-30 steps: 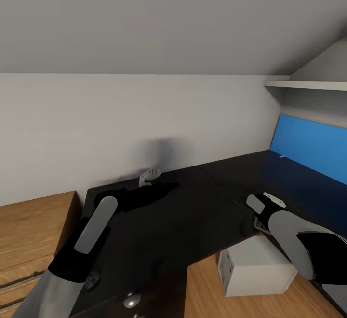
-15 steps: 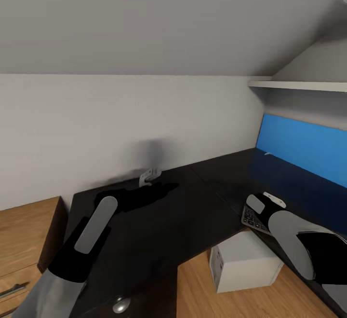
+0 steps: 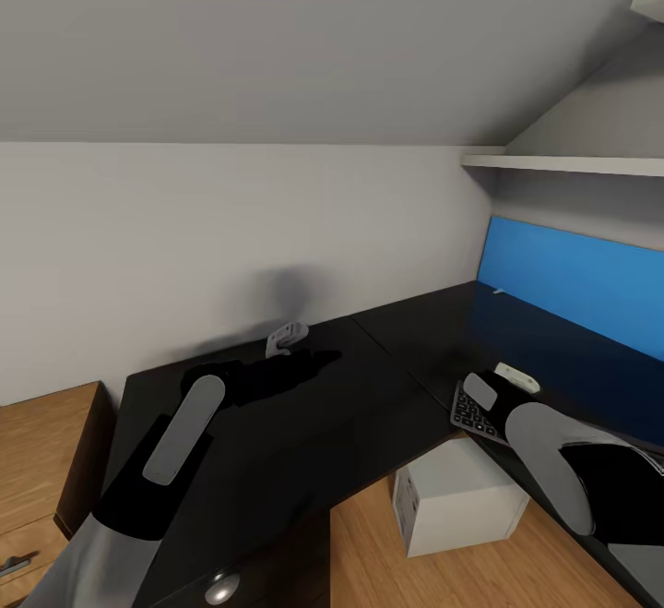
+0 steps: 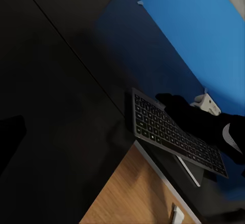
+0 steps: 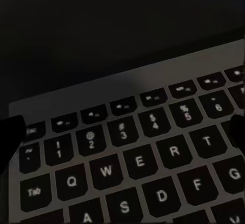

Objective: In the bedroom, organize the workspace by keeping the computer under the desk, ensuring the monitor is on the desk, placing the keyboard on the desk next to the monitor, placing the mouse on the desk next to the keyboard, moving the folder from the swivel chair onto the desk next to the mouse, stacking the notebook on top of the folder with the pen on top of the notebook, and positioning the swivel chair next to the desk.

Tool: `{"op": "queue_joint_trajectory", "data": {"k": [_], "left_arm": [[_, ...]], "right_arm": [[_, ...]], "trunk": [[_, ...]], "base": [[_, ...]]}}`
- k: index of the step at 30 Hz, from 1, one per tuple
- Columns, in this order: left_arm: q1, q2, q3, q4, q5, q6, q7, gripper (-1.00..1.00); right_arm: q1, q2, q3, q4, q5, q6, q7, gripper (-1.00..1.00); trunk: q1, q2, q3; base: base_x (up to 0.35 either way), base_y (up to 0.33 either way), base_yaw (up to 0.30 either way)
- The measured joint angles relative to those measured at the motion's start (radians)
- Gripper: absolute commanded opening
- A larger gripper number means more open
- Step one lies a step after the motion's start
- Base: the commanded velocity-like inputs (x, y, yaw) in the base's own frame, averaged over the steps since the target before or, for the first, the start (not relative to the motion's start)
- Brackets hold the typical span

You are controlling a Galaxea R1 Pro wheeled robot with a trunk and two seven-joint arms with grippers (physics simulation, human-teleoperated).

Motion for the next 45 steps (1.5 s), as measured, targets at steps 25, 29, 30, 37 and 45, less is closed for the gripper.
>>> {"op": "queue_joint_trajectory", "data": {"k": [25, 29, 30, 37, 45], "left_arm": [[0.0, 0.001, 0.0, 0.0, 0.001, 0.0, -0.003, 1.0], [0.0, 0.001, 0.0, 0.0, 0.001, 0.0, -0.004, 1.0], [0.0, 0.001, 0.0, 0.0, 0.001, 0.0, -0.004, 1.0], [0.0, 0.001, 0.0, 0.0, 0.001, 0.0, -0.005, 1.0], [0.0, 0.001, 0.0, 0.0, 0.001, 0.0, -0.005, 1.0]], "right_arm": [[0.0, 0.064, -0.005, 0.006, 0.135, -0.075, -0.006, 1.0], [0.0, 0.064, -0.005, 0.006, 0.135, -0.074, -0.006, 1.0], [0.0, 0.064, -0.005, 0.006, 0.135, -0.074, -0.006, 1.0], [0.0, 0.064, -0.005, 0.006, 0.135, -0.074, -0.006, 1.0], [0.0, 0.063, -0.005, 0.005, 0.134, -0.074, -0.006, 1.0]], "trunk": [[0.0, 0.0, 0.0], [0.0, 0.0, 0.0], [0.0, 0.0, 0.0], [0.0, 0.0, 0.0], [0.0, 0.0, -0.001]], "base": [[0.0, 0.0, -0.013], [0.0, 0.0, -0.169], [0.0, 0.0, -0.222], [0.0, 0.0, -0.25], [0.0, 0.0, -0.202]]}}
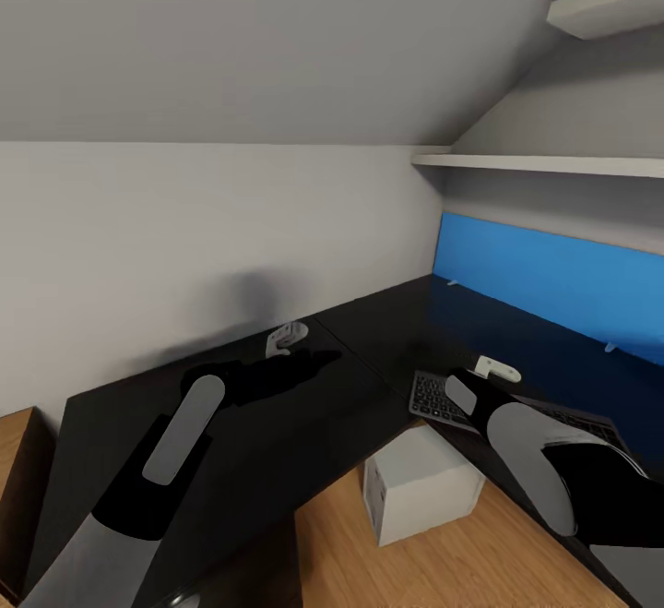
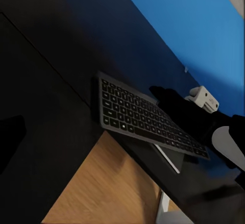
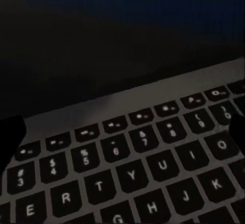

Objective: In the bedroom, organize the workspace by keeping the computer under the desk, ensuring the monitor is on the desk, placing the keyboard on the desk next to the monitor, placing the mouse on the desk next to the keyboard, moving the folder from the swivel chair onto the desk next to the mouse, stacking the notebook on top of the folder with the pen on top of the notebook, and positioning the swivel chair next to the desk.

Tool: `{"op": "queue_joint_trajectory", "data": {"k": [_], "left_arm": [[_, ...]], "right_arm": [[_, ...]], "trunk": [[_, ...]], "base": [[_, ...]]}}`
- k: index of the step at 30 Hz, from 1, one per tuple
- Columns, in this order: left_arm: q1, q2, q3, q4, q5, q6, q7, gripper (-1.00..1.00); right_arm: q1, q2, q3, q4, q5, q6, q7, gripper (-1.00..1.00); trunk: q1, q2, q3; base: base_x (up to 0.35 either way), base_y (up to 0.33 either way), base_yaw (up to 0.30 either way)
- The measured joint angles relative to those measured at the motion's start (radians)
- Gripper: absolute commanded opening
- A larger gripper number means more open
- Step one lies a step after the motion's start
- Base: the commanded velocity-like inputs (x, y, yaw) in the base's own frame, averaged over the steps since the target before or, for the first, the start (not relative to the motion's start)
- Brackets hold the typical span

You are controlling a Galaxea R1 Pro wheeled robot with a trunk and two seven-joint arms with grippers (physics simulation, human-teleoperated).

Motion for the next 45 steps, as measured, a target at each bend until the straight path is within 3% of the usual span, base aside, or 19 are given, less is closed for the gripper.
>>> {"op": "queue_joint_trajectory", "data": {"k": [31, 38, 45], "left_arm": [[0.0, -0.003, -0.011, 0.001, 0.0, 0.0, -0.001, 1.0], [0.0, -0.003, -0.012, 0.001, -0.001, -0.001, 0.002, 1.0], [0.0, -0.003, -0.013, 0.001, 0.0, 0.0, 0.001, 1.0]], "right_arm": [[0.0, -0.006, 0.001, 0.0, 0.01, -0.006, 0.002, 1.0], [0.0, -0.051, 0.002, -0.005, 0.009, -0.006, 0.004, 1.0], [0.0, -0.131, 0.001, -0.008, 0.006, -0.005, 0.04, 1.0]], "trunk": [[0.0, 0.0, -0.001], [0.0, 0.0, -0.001], [0.0, 0.0, -0.001]], "base": [[0.04, -0.018, -0.009], [0.003, -0.002, 0.0], [0.0, 0.0, 0.0]]}}
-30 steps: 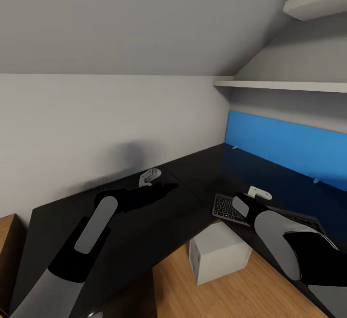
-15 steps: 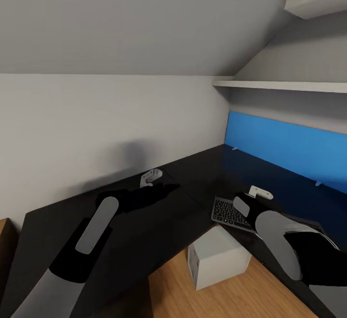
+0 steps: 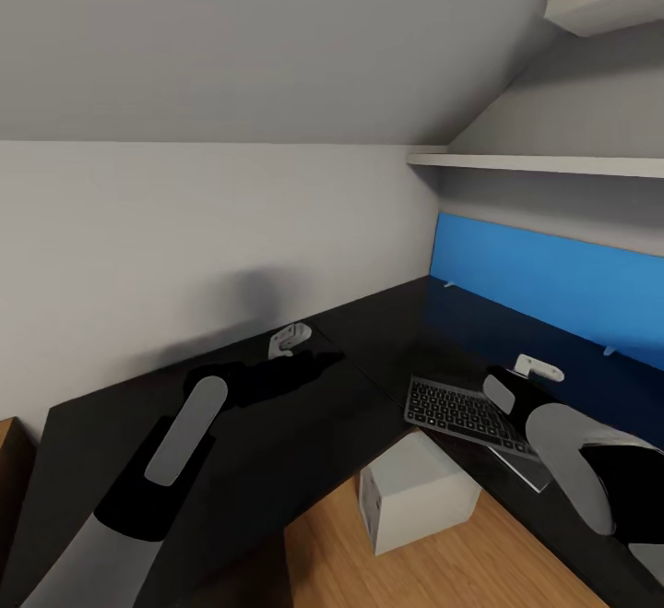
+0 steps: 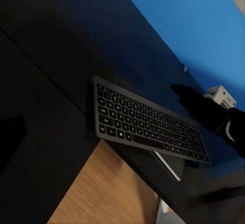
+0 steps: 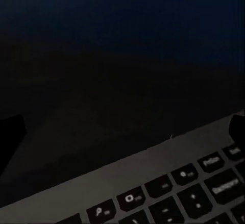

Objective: In the bedroom, organize the workspace by keeping the computer under the desk, ensuring the monitor is on the desk, placing the keyboard on the desk next to the monitor, placing the mouse on the desk next to the keyboard, moving the folder from the swivel chair onto the desk next to the mouse, stacking the notebook on top of the folder with the pen on top of the notebook, and positioning the swivel chair next to the desk.

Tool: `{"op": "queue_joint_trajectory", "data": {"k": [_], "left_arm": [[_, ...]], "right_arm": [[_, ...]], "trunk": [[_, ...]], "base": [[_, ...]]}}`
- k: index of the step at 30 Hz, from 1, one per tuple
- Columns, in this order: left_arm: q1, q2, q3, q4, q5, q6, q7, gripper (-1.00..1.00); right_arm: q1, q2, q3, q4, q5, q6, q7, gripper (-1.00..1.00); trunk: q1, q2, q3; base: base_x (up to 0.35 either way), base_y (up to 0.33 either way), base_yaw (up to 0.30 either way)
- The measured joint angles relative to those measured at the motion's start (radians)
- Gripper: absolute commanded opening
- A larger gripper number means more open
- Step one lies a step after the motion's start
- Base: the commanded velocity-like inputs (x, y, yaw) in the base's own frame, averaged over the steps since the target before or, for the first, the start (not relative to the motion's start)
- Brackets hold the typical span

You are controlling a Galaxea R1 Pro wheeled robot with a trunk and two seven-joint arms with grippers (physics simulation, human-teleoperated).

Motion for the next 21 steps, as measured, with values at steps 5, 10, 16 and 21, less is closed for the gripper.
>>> {"op": "queue_joint_trajectory", "data": {"k": [5, 10, 16, 21], "left_arm": [[0.0, 0.0, -0.007, 0.0, -0.001, 0.0, -0.001, 1.0], [0.0, 0.0, -0.031, 0.0, -0.002, -0.001, 0.001, 1.0], [0.0, 0.0, -0.045, 0.0, -0.005, -0.001, 0.002, 1.0], [0.0, 0.0, -0.045, 0.0, -0.005, -0.002, 0.002, 1.0]], "right_arm": [[0.0, -0.061, -0.004, 0.0, -0.003, 0.008, 0.076, 1.0], [0.0, -0.072, -0.009, -0.001, -0.024, 0.012, 0.087, 1.0], [0.0, -0.07, -0.008, -0.003, -0.031, 0.009, 0.088, 1.0], [0.0, -0.062, -0.007, -0.014, -0.033, 0.007, 0.088, 1.0]], "trunk": [[0.0, 0.0, 0.0], [0.0, 0.0, 0.0], [0.0, 0.0, 0.0], [0.0, 0.0, 0.0]], "base": [[0.0, 0.0, 0.0], [0.0, 0.0, 0.0], [0.0, 0.0, 0.0], [0.0, 0.0, 0.0]]}}
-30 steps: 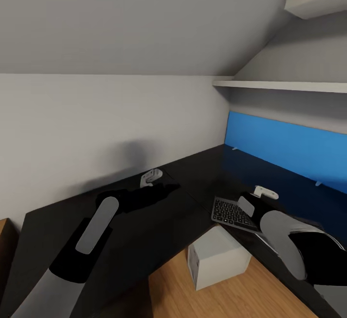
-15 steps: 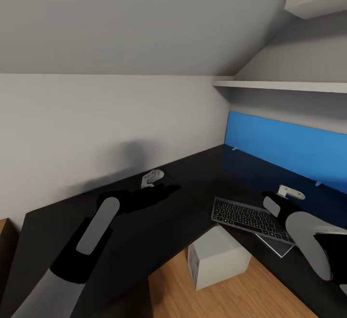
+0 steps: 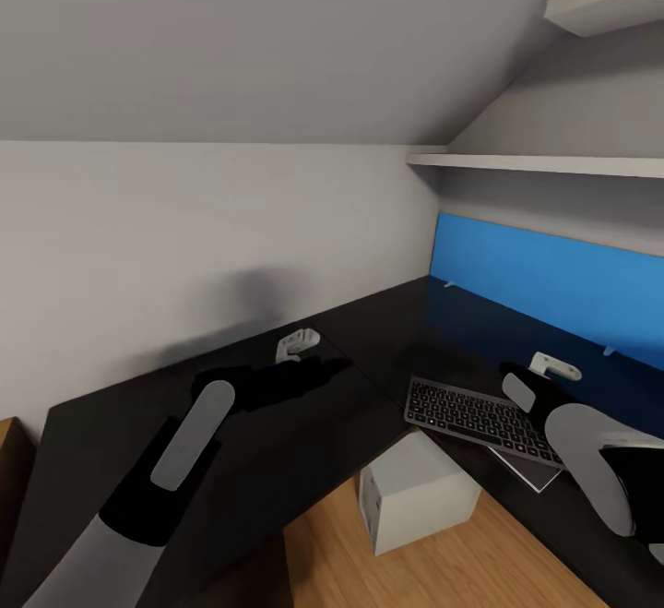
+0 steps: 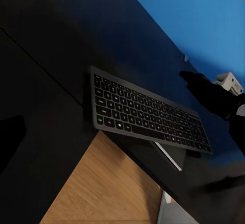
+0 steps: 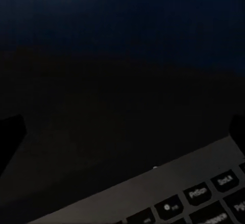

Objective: In the bedroom, organize the workspace by keeping the computer under the desk, ensuring the monitor is on the desk, placing the keyboard on the desk next to the monitor, placing the mouse on the desk next to the keyboard, moving the folder from the swivel chair onto the desk next to the mouse, stacking the notebook on top of the folder with the pen on top of the notebook, and positioning the swivel chair next to the desk.

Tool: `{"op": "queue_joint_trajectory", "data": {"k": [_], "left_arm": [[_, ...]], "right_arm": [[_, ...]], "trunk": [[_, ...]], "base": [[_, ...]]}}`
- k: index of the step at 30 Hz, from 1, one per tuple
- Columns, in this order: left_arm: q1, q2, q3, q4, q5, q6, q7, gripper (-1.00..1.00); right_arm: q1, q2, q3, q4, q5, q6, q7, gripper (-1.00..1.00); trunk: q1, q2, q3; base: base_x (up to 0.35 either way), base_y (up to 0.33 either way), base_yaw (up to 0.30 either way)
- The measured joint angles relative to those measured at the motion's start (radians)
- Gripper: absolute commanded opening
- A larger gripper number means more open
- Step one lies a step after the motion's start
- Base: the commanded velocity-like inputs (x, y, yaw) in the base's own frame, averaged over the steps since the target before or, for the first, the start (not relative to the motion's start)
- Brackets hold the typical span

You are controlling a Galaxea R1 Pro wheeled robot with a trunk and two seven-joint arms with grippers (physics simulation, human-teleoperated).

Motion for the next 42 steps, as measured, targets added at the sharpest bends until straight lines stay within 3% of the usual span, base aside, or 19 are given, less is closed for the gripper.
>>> {"op": "queue_joint_trajectory", "data": {"k": [42], "left_arm": [[0.0, 0.003, 0.003, 0.0, -0.002, 0.0, 0.001, 1.0]], "right_arm": [[0.0, 0.0, 0.001, -0.001, 0.001, 0.003, 0.002, 1.0]], "trunk": [[0.0, 0.0, 0.0]], "base": [[0.0, -0.025, 0.0]]}}
